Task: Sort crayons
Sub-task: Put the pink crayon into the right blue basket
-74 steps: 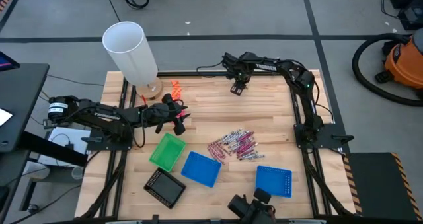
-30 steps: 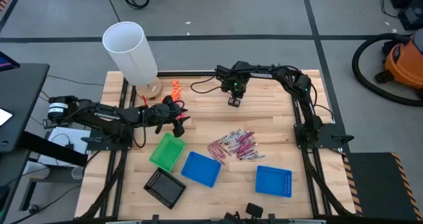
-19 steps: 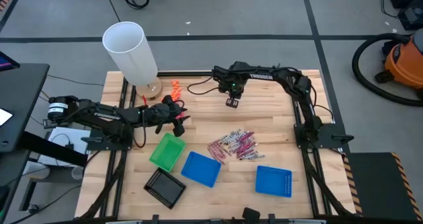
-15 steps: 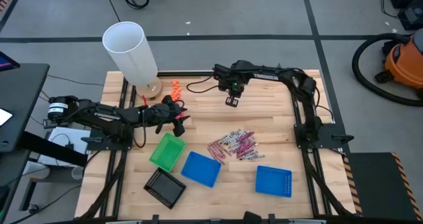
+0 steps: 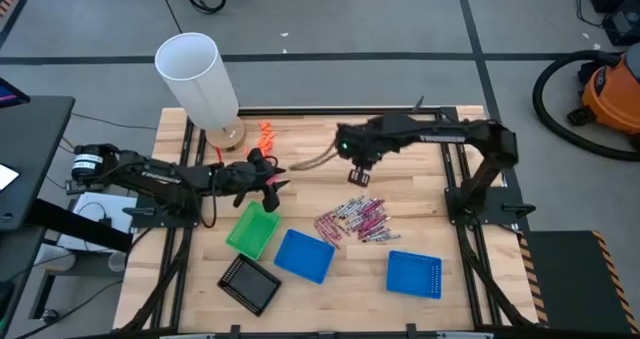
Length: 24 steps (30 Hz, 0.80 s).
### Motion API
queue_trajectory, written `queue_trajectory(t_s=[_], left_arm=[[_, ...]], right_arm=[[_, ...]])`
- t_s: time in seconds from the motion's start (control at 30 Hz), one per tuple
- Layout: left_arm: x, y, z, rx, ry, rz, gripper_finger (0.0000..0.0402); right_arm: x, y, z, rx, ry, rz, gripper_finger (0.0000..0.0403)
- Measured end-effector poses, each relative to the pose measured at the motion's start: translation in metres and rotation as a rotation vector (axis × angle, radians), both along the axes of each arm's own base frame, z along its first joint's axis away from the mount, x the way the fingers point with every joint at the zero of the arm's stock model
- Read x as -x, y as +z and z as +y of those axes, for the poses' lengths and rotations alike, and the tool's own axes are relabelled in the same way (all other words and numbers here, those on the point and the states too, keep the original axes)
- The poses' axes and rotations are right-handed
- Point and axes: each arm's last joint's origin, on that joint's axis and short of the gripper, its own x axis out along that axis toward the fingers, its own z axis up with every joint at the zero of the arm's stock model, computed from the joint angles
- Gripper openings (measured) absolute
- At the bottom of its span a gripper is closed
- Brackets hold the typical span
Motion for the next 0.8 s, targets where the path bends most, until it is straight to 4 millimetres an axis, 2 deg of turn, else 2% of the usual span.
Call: queue_trajectory(t_s=[0.2, 0.43, 0.6, 0.8], left_arm=[[-0.001, 0.002, -0.004, 0.017, -0.010, -0.029, 0.0176], [-0.003, 0.005, -0.003, 0.016, -0.009, -0.061, 0.0176], [-0.004, 0.009, -0.001, -0.018, -0.011, -0.100, 0.0176], [-0.005, 0.012, 0.002, -0.042, -0.009, -0.126, 0.0176]], right_arm=[[0.020, 0.002, 0.048, -0.037, -0.007, -0.013, 0.0032], [0.052, -0.002, 0.094, -0.098, -0.042, 0.005, 0.0032], [0.070, -0.005, 0.116, -0.118, -0.070, -0.007, 0.0032], [0.079, -0.007, 0.133, -0.142, -0.060, -0.002, 0.0032]])
